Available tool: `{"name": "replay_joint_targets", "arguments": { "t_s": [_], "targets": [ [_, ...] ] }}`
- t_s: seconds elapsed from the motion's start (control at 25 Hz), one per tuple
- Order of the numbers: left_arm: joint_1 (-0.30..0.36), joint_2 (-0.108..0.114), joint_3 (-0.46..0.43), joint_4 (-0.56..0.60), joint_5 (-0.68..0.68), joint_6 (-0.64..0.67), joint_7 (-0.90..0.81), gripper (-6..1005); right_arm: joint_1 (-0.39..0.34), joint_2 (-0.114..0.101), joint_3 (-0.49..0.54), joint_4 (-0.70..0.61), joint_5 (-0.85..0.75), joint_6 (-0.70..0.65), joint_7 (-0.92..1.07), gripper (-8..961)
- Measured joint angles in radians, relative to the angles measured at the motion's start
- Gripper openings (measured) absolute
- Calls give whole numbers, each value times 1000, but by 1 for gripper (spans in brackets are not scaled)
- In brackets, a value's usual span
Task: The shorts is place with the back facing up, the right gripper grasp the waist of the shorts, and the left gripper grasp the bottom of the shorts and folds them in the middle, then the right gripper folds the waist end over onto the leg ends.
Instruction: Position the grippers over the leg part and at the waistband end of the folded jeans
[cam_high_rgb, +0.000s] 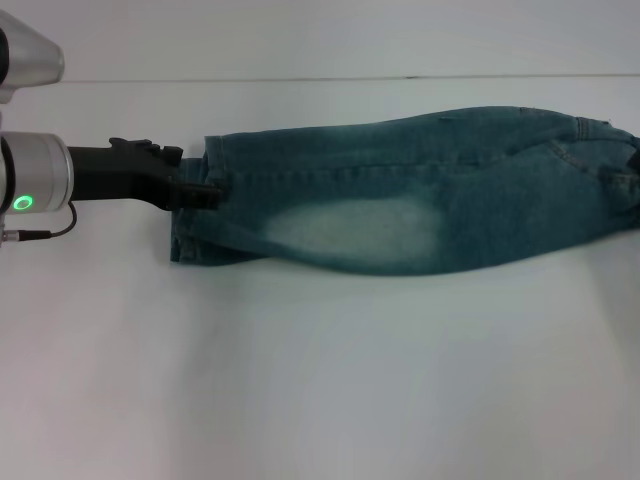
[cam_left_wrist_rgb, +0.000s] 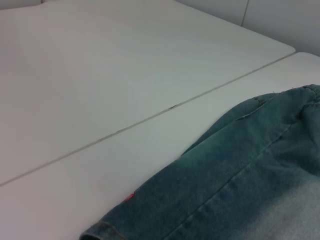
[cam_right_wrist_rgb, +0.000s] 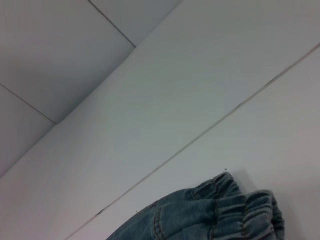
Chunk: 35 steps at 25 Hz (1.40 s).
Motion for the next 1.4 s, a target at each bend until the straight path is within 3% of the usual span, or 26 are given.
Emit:
{"name": "replay_joint_targets", "arguments": {
  "t_s": [0.92,1.4],
  "targets": [
    [-2,0,2,0,3,6,-7,918,-7,-2,12,-6,17,-120,-8,851],
    [-3,0,7,6,3,9,-9,918,-23,0,12,5,16,-84,-8,851]
  ]
}}
